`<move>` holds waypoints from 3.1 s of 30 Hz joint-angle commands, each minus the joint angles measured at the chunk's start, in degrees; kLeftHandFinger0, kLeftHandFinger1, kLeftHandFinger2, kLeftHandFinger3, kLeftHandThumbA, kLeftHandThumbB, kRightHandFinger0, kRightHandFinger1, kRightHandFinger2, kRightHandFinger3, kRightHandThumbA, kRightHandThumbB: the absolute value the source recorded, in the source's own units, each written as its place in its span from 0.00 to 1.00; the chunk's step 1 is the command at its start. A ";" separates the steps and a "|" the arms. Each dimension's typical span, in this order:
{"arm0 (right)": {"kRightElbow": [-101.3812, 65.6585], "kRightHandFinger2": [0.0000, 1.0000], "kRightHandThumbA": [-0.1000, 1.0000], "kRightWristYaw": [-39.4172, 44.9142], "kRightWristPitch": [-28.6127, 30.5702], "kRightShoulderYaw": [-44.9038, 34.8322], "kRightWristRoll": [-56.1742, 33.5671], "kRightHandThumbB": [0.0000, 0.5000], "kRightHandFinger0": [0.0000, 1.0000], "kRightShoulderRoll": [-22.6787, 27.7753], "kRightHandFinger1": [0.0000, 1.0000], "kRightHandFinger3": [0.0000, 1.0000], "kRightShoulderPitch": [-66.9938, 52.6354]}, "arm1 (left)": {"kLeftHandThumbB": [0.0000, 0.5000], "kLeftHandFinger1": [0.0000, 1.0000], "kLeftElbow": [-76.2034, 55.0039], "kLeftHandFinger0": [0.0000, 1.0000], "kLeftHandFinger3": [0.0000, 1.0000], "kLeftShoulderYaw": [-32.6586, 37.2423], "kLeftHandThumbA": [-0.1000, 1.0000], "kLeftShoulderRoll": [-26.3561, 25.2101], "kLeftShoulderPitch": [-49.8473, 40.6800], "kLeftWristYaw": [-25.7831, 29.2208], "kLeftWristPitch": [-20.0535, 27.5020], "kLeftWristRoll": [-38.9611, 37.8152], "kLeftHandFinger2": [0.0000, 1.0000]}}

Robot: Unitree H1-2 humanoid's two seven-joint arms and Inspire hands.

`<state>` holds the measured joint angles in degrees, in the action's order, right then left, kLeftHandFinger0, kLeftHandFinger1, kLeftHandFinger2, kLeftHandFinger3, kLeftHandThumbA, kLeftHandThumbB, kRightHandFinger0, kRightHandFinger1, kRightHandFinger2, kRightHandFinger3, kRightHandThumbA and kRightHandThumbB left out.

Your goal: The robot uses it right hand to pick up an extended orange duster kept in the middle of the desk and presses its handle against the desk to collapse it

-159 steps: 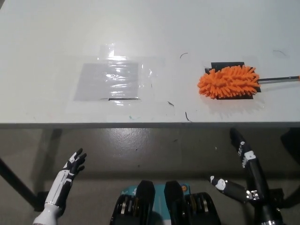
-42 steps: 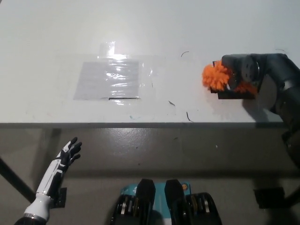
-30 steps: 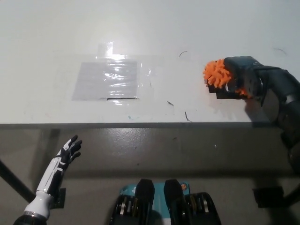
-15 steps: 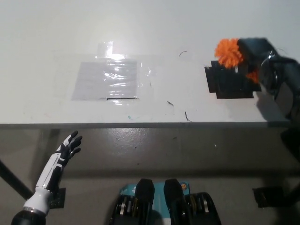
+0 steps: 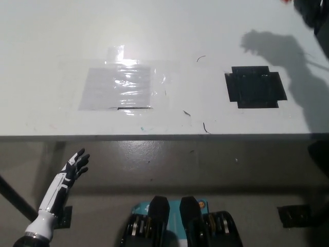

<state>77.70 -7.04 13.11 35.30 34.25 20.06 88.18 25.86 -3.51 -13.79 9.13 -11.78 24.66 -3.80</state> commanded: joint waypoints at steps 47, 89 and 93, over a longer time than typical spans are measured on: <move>1.72 0.41 0.00 -22.21 13.59 -42.71 -27.48 0.26 0.00 -11.49 0.00 0.55 -3.01 | 0.48 1.00 -3.54 1.00 1.00 -0.74 1.00 -0.77 -3.63 -0.31 2.27 0.11 1.00; -9.81 0.49 0.00 -41.65 13.82 -25.61 -27.14 0.19 0.00 -20.14 0.06 0.61 -35.41 | 0.51 1.00 -3.99 1.00 1.00 -1.43 1.00 -1.38 -3.37 -0.22 2.27 0.35 1.00; -4.22 0.53 0.00 -34.48 13.82 -31.10 -29.82 0.21 0.00 -20.58 0.13 0.60 -35.11 | 0.52 1.00 -3.81 1.00 1.00 -1.54 1.00 -1.50 -3.05 -0.22 2.27 0.37 1.00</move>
<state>65.07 -51.70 28.56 9.80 12.52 0.66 55.43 23.63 -4.11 -13.84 5.22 -12.02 24.69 -3.02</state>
